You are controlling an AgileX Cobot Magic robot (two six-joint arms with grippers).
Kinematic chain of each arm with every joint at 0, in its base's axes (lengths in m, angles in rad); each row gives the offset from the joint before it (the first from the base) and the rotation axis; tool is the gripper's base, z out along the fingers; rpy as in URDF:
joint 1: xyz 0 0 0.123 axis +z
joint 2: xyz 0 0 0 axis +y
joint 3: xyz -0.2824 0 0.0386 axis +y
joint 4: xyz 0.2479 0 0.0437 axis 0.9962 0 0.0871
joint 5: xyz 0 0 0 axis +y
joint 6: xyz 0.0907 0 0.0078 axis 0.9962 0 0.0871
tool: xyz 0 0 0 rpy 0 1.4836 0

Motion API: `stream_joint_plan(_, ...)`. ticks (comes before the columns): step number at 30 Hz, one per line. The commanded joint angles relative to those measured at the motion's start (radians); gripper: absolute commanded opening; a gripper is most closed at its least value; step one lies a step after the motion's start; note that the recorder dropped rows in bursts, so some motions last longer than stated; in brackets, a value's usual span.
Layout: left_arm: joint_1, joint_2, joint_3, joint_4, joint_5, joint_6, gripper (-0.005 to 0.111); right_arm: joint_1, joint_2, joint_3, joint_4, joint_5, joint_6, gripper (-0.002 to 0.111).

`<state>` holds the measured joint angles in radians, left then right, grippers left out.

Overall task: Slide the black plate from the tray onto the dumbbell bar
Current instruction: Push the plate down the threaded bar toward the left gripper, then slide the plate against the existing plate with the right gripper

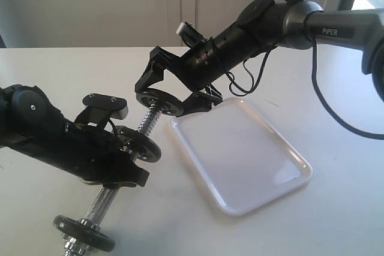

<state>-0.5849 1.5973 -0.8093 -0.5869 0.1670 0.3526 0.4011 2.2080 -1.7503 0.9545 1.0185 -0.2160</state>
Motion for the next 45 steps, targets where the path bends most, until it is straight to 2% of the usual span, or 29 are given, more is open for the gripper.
stream_joint_plan(1, -0.008, -0.037, -0.028, -0.063, -0.087, 0.016, 0.000, 0.028, -0.013, -0.003, 0.088, 0.073, -0.015, 0.000)
stream_joint_plan(22, -0.008, -0.037, -0.028, -0.063, -0.086, 0.016, 0.000, 0.016, -0.043, -0.003, 0.081, 0.034, -0.044, 0.000)
stream_joint_plan(31, -0.008, -0.037, -0.028, -0.063, -0.091, 0.016, 0.000, 0.036, -0.043, -0.003, 0.081, -0.008, -0.202, 0.000)
stream_joint_plan(36, -0.008, -0.037, -0.028, -0.063, -0.098, 0.016, 0.000, 0.036, -0.043, -0.003, 0.129, -0.007, -0.120, 0.000)
stream_joint_plan(45, -0.008, -0.037, -0.028, -0.063, -0.130, -0.002, 0.000, 0.036, -0.043, -0.003, 0.126, -0.053, -0.097, 0.000)
